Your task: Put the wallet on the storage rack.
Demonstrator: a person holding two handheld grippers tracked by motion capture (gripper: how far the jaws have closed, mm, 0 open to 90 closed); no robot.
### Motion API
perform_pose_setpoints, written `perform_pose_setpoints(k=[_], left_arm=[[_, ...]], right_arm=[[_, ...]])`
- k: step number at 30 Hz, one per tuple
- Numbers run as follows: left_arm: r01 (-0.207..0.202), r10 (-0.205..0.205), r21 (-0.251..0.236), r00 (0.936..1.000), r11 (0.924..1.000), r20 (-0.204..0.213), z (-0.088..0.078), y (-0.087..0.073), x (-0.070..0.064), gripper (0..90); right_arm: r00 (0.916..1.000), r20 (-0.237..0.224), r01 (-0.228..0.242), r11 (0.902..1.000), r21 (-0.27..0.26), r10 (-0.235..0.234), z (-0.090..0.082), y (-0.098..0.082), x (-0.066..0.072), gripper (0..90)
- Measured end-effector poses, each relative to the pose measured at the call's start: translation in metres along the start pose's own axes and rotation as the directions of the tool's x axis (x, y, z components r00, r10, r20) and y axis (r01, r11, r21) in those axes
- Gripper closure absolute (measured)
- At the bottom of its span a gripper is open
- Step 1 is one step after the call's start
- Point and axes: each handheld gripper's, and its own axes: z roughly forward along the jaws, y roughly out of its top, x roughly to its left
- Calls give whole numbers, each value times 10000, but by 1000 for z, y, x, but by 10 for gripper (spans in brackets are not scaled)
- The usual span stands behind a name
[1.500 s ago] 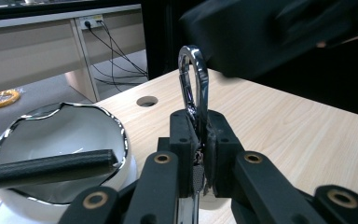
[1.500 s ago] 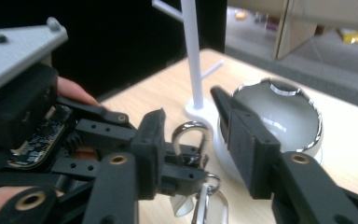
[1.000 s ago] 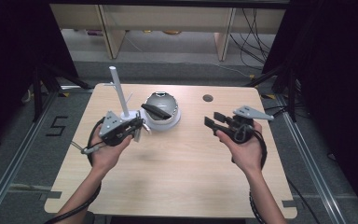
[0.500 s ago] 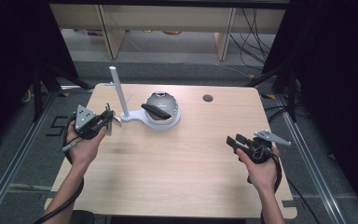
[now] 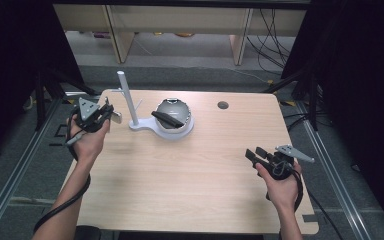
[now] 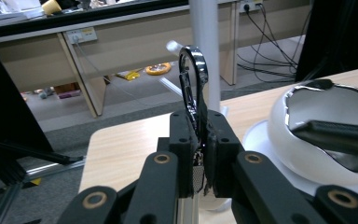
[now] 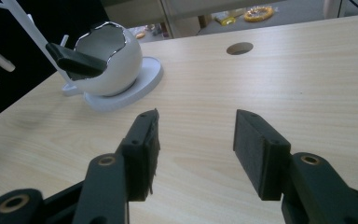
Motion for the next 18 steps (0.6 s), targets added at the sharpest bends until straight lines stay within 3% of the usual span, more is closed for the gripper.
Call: perform_pose_setpoints(k=[1, 2, 3, 8, 9, 10, 18], left_arm=[[-24, 24, 13, 10000, 10000, -42, 3, 2, 1, 825], [-94, 95, 86, 9999, 9999, -135, 6, 4, 2, 825], [-137, 140, 129, 9997, 9998, -205, 8, 6, 3, 825], [-191, 205, 375, 9991, 9991, -358, 19, 10, 4, 825], [-183, 198, 425, 9991, 9989, -373, 22, 11, 4, 825], [-214, 233, 485, 9989, 9986, -395, 24, 11, 5, 825], [-341, 372, 595, 9979, 9976, -523, 32, 13, 5, 825]], right_arm=[[10000, -63, -36, 10000, -14, 36, 0, 0, 0, 514], [9989, -145, -441, 9990, 93, 443, -1, -1, 2, 514], [9998, -94, -188, 9998, -30, 188, 0, -1, 0, 514], [9997, -217, -72, 9999, -77, 71, 0, 0, -1, 514], [9999, -134, -91, 9999, -55, 90, 0, 0, 0, 514], [9988, -165, -450, 9990, 26, 451, 0, 0, 3, 514], [9994, -311, -157, 9999, -10, 156, 2, 0, 1, 514]])
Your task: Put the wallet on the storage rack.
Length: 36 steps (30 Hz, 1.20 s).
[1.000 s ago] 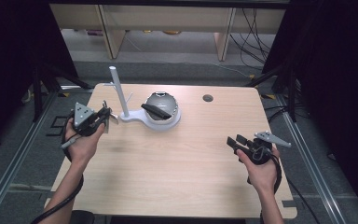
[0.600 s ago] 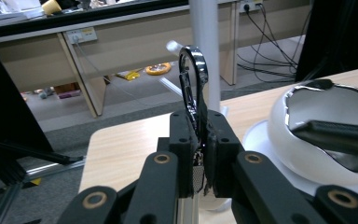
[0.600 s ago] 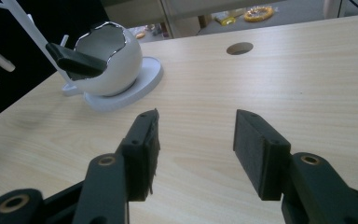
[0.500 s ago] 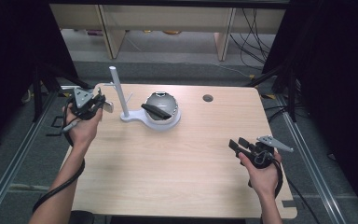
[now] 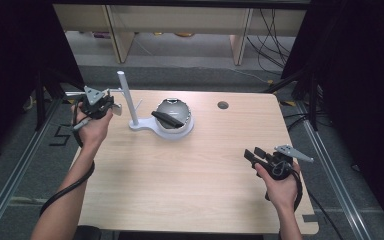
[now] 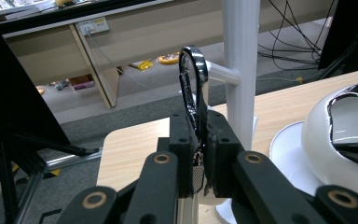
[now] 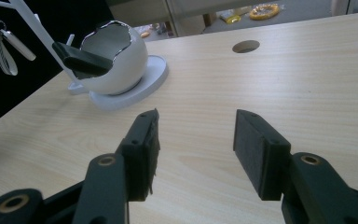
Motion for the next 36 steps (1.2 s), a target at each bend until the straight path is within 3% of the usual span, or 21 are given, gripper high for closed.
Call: perform_pose_setpoints(k=[11, 15, 16, 20, 36], left_arm=[[-314, 313, -49, 9994, 9995, -156, 3, 6, -5, 824], [-291, 291, 14, 9995, 9996, -148, 5, 6, -6, 824], [-298, 298, 0, 9995, 9996, -137, 6, 6, -6, 824], [-304, 304, 22, 9995, 9995, -105, 7, 6, -7, 824], [-402, 403, 264, 9992, 9988, -23, 17, 1, -11, 824]], right_arm=[[9999, 47, 127, 9999, -13, -127, 1, 0, 0, 513], [9999, 87, 51, 10000, 17, -51, -1, 1, 2, 513], [9999, -37, -156, 9999, 23, 157, 0, 1, 3, 512], [9999, 106, 26, 10000, 15, -26, -1, 1, 1, 513], [10000, 57, 1, 10000, 97, -1, 0, -1, 2, 513]])
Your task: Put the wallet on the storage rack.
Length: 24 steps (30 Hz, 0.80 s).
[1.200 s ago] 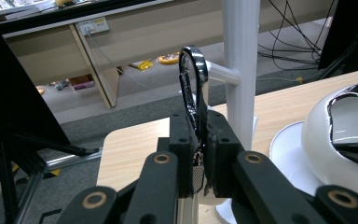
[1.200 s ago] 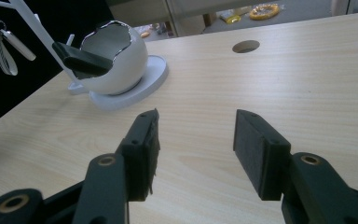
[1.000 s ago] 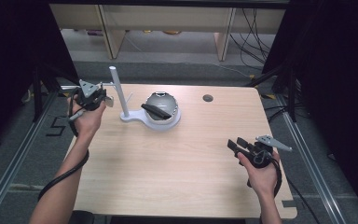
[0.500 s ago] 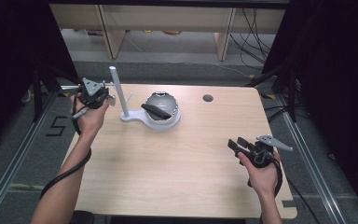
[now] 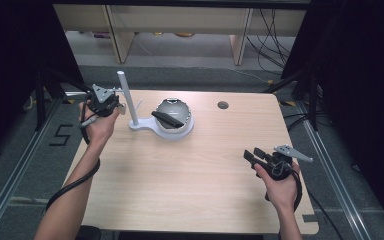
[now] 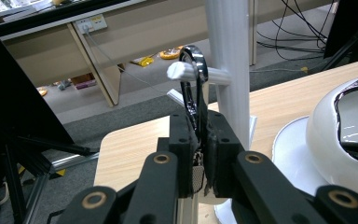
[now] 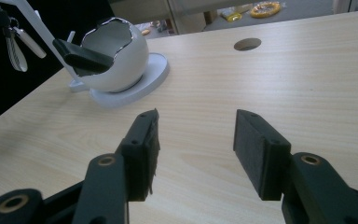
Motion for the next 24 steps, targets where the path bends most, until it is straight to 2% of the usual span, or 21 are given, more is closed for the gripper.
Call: perform_pose_setpoints(k=[12, 14, 15, 16, 17, 18, 20, 21, 22, 23, 24], left_arm=[[-46, 44, 170, 9999, 9998, 99, 8, -2, -5, 823], [-15, 13, 168, 9999, 9999, 166, 10, -2, -5, 823], [-16, 13, 182, 9999, 9998, 159, 10, -2, -6, 822], [-5, 1, 185, 9998, 9998, 182, 10, -2, -6, 823], [4, -7, 182, 9998, 9998, 187, 11, -2, -6, 822], [0, -4, 196, 9998, 9998, 194, 11, -3, -6, 822], [14, -19, 213, 9998, 9998, 219, 12, -3, -7, 822], [8, -13, 235, 9998, 9997, 214, 12, -3, -7, 822], [11, -16, 217, 9997, 9998, 245, 12, -3, -7, 822], [-4, -2, 226, 9997, 9997, 256, 13, -3, -7, 822], [-31, 24, 255, 9997, 9997, 248, 13, -3, -7, 822]], right_arm=[[10000, -36, 16, 10000, 51, -16, 0, -1, -1, 510], [10000, 6, -91, 9999, 60, 91, 1, -2, 0, 509], [10000, 1, 73, 10000, 37, -73, 1, -2, -1, 509], [9999, 97, 40, 9999, 159, -41, 0, -2, 0, 508], [9998, -73, -201, 9997, 159, 203, 1, -2, 2, 508], [9997, -54, -241, 9996, 177, 242, 1, -2, 2, 508], [9997, -18, -260, 9995, 176, 260, 1, -3, 3, 507], [9999, 87, -118, 9998, 144, 117, 2, -3, 2, 506], [9993, 41, -364, 9989, 280, 363, 0, -3, 3, 506], [9996, 46, -291, 9993, 242, 290, 1, -3, 3, 506], [10000, 63, 1, 9999, 167, -2, 1, -3, 1, 506]])
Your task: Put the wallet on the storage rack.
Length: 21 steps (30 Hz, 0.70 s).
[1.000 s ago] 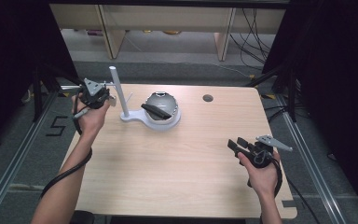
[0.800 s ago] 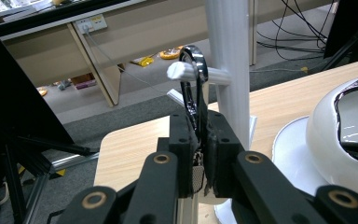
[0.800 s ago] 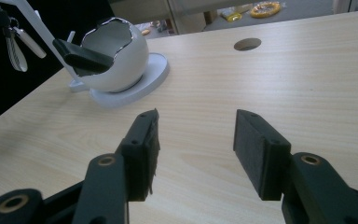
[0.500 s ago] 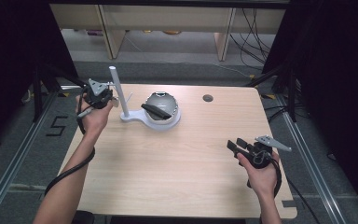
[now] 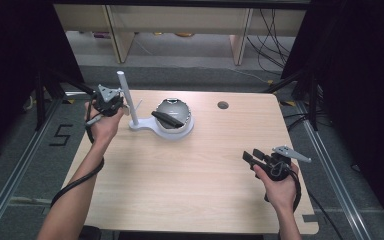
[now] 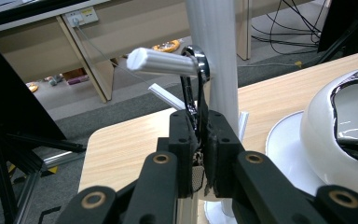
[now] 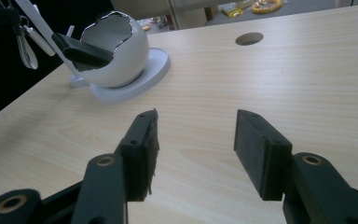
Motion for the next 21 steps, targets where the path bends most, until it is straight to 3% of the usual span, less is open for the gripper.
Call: perform_pose_setpoints(k=[12, 21], left_arm=[[-43, 43, -17, 9999, 10000, 123, 4, -2, -2, 815], [-46, 50, -107, 9994, 9999, 353, 2, -7, -3, 758]], right_arm=[[9999, 51, 117, 9999, 5, -117, 0, 0, -1, 498], [9997, 41, 239, 9997, -68, -238, 2, -2, -2, 492]])
